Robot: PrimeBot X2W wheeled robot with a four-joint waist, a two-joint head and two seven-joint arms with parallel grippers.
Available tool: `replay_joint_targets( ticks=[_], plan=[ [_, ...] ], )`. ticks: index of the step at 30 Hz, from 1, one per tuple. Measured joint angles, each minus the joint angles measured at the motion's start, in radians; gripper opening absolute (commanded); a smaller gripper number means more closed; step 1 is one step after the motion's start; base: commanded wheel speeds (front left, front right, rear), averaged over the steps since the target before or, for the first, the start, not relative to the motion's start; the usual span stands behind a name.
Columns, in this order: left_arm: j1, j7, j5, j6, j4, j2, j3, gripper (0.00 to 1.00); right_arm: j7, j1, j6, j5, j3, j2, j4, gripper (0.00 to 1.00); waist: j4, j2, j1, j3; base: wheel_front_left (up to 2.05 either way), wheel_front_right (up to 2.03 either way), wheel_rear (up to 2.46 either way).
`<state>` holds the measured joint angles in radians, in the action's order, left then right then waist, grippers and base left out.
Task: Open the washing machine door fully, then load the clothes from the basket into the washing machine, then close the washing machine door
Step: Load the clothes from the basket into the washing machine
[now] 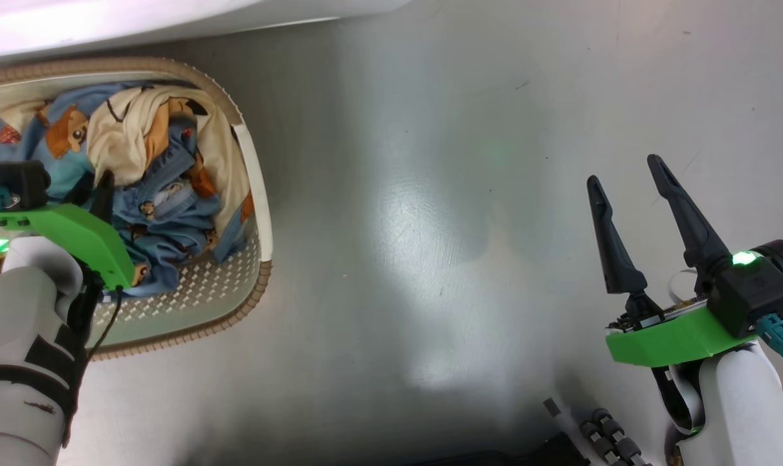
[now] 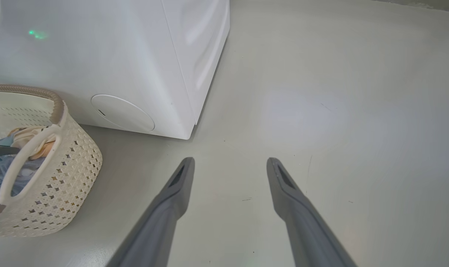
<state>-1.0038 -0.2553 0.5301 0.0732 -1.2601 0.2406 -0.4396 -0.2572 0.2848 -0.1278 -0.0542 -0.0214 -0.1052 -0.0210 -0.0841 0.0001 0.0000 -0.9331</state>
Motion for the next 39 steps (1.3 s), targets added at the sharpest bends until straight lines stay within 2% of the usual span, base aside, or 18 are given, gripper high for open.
replay_joint_targets(
  ticks=[1, 2, 3, 11, 16, 19, 27, 39],
  plan=[
    [0.000, 0.000, -0.001, -0.003, 0.000, 0.000, -0.001, 0.25, 0.000, 0.000, 0.000, 0.000, 0.001, 0.001, -0.002, 1.00, -0.001, 0.0000, 0.0000, -0.001, 0.00, 0.00, 0.00],
    [0.000, 0.000, -0.004, -0.005, 0.000, 0.000, -0.001, 0.08, 0.000, 0.000, 0.000, 0.000, 0.002, 0.001, -0.004, 1.00, -0.001, 0.0000, 0.0000, -0.003, 0.00, 0.00, 0.00],
    [0.000, 0.000, -0.006, -0.007, 0.000, 0.000, 0.000, 0.00, 0.000, 0.000, 0.000, 0.000, 0.003, 0.001, -0.005, 1.00, -0.002, 0.0000, 0.0000, -0.004, 0.00, 0.00, 0.00],
    [0.011, 0.000, -0.024, -0.039, 0.044, -0.005, 0.008, 0.00, 0.000, 0.001, 0.000, -0.005, 0.007, 0.007, 0.005, 1.00, 0.015, 0.0000, 0.0000, 0.004, 0.00, 0.00, 0.00],
    [0.098, 0.000, -0.032, -0.070, 0.150, -0.008, 0.053, 0.00, 0.000, 0.004, 0.000, -0.018, 0.001, 0.011, 0.034, 1.00, 0.027, 0.0000, 0.0000, 0.040, 0.00, 0.00, 0.00],
    [0.168, 0.000, -0.064, -0.071, 0.217, -0.016, 0.076, 0.00, 0.000, 0.006, 0.000, -0.021, -0.004, 0.012, 0.058, 1.00, 0.036, 0.0000, 0.0000, 0.070, 0.00, 0.00, 0.00],
    [0.371, 0.000, -0.126, -0.100, 0.454, -0.049, 0.242, 0.00, 0.000, 0.016, 0.000, -0.055, -0.020, 0.020, 0.109, 1.00, 0.060, 0.0000, 0.0000, 0.183, 0.00, 0.00, 0.00],
    [0.688, 0.000, -0.263, -0.093, 0.779, -0.132, 0.443, 0.00, 0.000, -0.068, 0.000, -0.093, -0.026, 0.038, 0.162, 1.00, 0.085, 0.0000, -0.0002, 0.398, 0.00, 0.00, 0.00]
  ],
)
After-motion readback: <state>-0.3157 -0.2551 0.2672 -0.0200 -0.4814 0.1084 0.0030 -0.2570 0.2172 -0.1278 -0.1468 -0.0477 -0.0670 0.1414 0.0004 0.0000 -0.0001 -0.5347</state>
